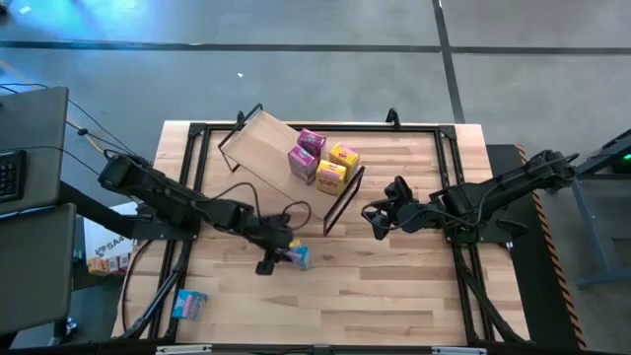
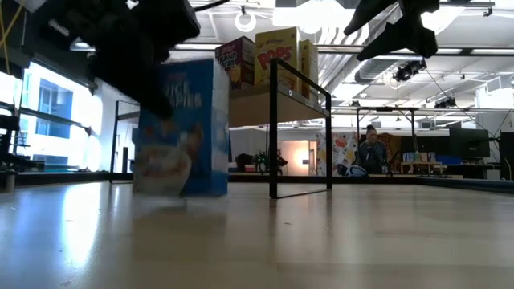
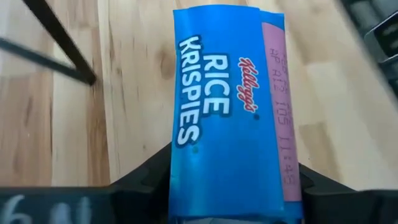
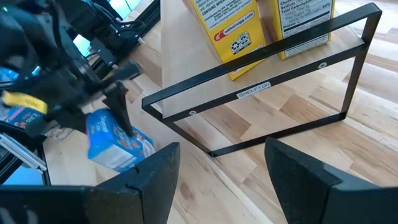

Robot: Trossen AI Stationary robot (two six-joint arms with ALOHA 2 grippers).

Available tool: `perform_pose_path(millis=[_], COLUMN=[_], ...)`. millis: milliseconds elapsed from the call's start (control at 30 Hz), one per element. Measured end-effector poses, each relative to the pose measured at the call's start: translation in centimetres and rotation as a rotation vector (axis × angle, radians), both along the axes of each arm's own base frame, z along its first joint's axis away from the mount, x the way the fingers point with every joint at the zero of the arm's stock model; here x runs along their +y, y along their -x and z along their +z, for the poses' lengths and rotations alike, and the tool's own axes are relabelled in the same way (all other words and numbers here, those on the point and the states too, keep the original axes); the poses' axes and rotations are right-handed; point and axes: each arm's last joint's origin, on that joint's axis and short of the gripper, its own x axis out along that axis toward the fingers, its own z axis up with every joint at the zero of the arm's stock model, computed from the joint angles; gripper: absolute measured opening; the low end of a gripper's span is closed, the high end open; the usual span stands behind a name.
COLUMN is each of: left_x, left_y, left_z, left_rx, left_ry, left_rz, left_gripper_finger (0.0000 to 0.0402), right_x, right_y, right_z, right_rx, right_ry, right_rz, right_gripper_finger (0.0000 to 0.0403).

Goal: Stack cereal on shelf
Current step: Put the blue cereal box on the shelf

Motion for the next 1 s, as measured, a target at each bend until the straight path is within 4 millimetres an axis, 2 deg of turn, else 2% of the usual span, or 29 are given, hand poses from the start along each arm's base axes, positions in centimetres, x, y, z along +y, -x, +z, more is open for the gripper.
perform_pose_path(millis=[200,433,633,767,867,1000], left_x=[1.2,3.4,5.9,8.0,9.6,12.2], left_y=[2.0,7.8,12.4,13.6,13.6,12.6], left_z=[3.5,9.1,13.4,16.5,18.7,19.9], left_rx=[-0.046,-0.135,-0.241,-0.275,-0.277,-0.229], left_ry=[0.041,0.057,-0.056,-0.195,-0.300,-0.391], left_rz=[0.000,0.083,0.292,0.404,0.452,0.490], left_gripper_finger=[0.0155,0.0155,0.0154,0.0154,0.0154,0.0154], right_x=[0.0,0.0,0.0,-0.1,-0.1,-0.1], right_y=[0.0,0.0,0.0,0.0,0.0,0.0], right_z=[0.0,0.0,0.0,0.0,0.0,0.0], right_rx=[0.000,0.000,-0.002,-0.012,-0.017,-0.017], right_ry=[0.000,0.000,0.000,0.004,-0.003,-0.004], right_rz=[0.000,0.000,-0.005,-0.028,-0.040,-0.040], right_gripper_finger=[0.0232,0.0232,0.0232,0.0232,0.0232,0.0232])
